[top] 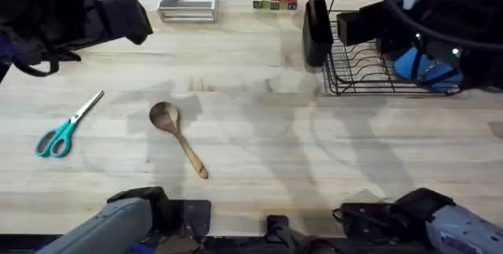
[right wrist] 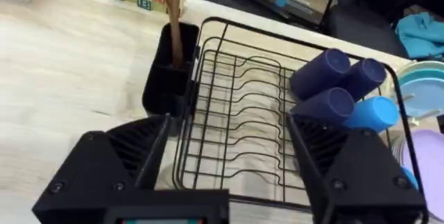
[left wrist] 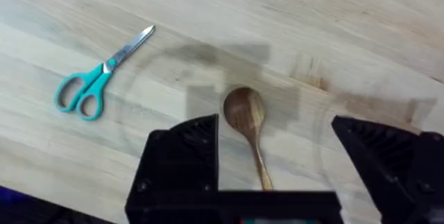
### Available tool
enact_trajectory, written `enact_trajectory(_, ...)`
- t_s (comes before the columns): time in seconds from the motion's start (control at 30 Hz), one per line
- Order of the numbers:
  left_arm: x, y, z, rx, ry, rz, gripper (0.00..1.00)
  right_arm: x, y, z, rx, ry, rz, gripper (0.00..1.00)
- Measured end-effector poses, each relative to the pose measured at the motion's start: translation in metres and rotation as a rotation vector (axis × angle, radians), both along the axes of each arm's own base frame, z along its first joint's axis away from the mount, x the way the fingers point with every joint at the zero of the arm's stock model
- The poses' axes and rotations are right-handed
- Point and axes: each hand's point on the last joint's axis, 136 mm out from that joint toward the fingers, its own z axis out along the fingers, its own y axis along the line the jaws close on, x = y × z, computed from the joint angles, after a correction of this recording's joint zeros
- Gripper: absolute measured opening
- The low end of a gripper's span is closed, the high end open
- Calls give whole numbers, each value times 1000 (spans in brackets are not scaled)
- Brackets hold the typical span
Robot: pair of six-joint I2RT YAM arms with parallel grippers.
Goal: Pick up the spoon on the table one by one and put them onto the rack
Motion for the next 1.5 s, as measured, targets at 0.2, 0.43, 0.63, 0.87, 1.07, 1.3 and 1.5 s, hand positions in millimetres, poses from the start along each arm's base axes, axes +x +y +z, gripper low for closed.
enact_trajectory(0.2, -17, -4, -9, -76, 60, 118, 993, 0, 0, 0, 0, 2, 0, 993)
enact_trajectory(0.43, -38, -17, -18, -186, 138, 223, 993, 0, 0, -1, 0, 2, 0, 993)
enact_trajectory(0.63, -41, -26, -30, -224, 167, 274, 992, 0, 0, 0, 0, 2, 0, 993)
enact_trajectory(0.87, -52, -45, -84, -240, 292, 324, 993, 0, 0, -1, 1, 2, 0, 993)
enact_trajectory(1.07, -52, -68, -107, -242, 315, 285, 993, 0, 0, -1, 3, 2, -2, 993)
enact_trajectory(1.3, -62, -76, -135, -243, 361, 316, 993, 0, 0, -1, 6, 2, -3, 993)
enact_trajectory(1.5, -72, -75, -158, -245, 398, 368, 993, 0, 0, -1, 6, 2, -3, 993)
